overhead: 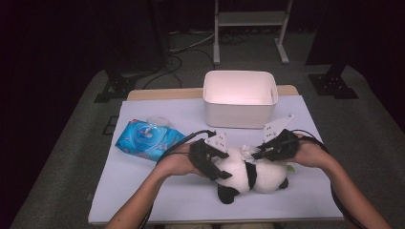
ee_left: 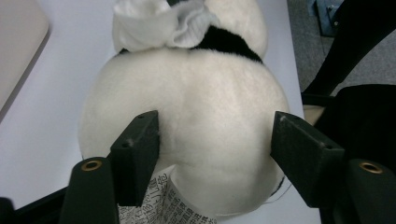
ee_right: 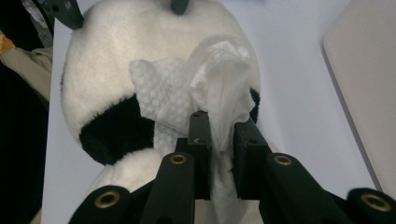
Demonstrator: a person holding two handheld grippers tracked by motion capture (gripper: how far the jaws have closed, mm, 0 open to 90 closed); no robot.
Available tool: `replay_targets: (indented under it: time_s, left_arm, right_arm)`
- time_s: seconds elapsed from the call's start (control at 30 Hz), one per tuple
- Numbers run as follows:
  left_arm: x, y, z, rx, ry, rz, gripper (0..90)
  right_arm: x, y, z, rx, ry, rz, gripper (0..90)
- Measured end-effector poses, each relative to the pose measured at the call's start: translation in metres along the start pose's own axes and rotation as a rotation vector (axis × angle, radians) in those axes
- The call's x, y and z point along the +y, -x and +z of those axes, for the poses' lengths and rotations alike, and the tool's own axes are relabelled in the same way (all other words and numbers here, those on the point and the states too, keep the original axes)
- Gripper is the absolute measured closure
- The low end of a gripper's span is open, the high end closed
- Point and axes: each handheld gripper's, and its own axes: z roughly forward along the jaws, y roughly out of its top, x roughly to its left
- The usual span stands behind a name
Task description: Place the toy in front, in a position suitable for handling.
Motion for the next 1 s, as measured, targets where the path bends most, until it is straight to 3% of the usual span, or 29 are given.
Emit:
replay_targets:
  time_s: [0.17, 0.43, 0.5, 0.67, 0.8, 0.87, 1.0]
  left_arm:
    - [0.001, -0.002, -0.005, 0.046, -0.009, -0.026, 23.1]
    - [-0.002, -0.007, 0.002, 0.000, -0.007, -0.104, 12.9]
    - [-0.002, -0.005, 0.006, -0.019, -0.012, -0.083, 16.1]
    - [0.004, 0.001, 0.008, -0.002, -0.032, -0.039, 21.9]
    - [0.008, 0.005, 0.010, 0.005, -0.039, -0.017, 22.4]
    - [0.009, 0.006, 0.010, 0.016, -0.045, -0.002, 22.6]
    - [0.008, 0.008, 0.009, 0.020, -0.039, 0.005, 22.8]
  right_arm:
    - [-0.002, -0.006, -0.003, 0.015, 0.007, 0.000, 78.8]
    - [-0.013, -0.027, -0.012, 0.018, 0.033, -0.013, 78.8]
    - [-0.015, -0.030, -0.014, 0.015, 0.041, -0.021, 78.8]
    - [-0.013, -0.035, -0.014, 0.005, 0.047, -0.036, 79.0]
    - [-0.002, -0.034, -0.014, 0.025, 0.072, -0.055, 79.0]
    - [0.017, -0.035, -0.010, 0.034, 0.072, -0.092, 79.0]
    - [0.036, -0.033, -0.004, 0.050, 0.080, -0.126, 79.0]
